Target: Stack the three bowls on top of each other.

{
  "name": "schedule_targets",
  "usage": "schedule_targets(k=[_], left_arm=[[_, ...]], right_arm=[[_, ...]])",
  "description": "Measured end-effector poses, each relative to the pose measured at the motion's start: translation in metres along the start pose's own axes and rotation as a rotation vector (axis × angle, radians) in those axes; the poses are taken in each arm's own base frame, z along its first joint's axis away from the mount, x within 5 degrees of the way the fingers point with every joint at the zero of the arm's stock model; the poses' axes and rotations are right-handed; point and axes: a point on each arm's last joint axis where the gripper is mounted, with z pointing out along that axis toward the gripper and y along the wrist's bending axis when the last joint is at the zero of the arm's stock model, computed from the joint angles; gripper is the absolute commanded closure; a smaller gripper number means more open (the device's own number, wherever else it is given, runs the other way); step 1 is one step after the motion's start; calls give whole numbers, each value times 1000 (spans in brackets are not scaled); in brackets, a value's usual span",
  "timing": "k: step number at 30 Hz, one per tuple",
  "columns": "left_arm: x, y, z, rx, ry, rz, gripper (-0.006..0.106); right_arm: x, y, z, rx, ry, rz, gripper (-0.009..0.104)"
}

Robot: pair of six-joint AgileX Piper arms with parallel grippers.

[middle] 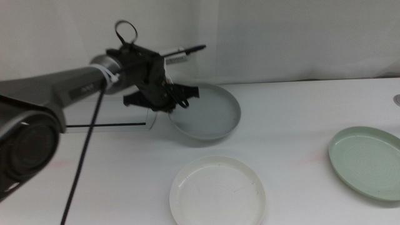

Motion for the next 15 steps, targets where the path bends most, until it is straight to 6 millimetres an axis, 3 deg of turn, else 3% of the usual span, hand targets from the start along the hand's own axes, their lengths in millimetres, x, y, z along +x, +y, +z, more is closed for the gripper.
schedule_targets(k=[9, 13, 15], left_arm=[[-26, 0, -87, 40, -143, 67, 103], [-27, 3, -137, 46, -155, 115, 103], [-23, 4, -149, 63, -134, 141, 103]], right_arm=[[0, 0, 0, 0, 0, 0, -8], [0, 0, 0, 0, 0, 3, -8], [0, 0, 0, 0, 0, 3, -8]])
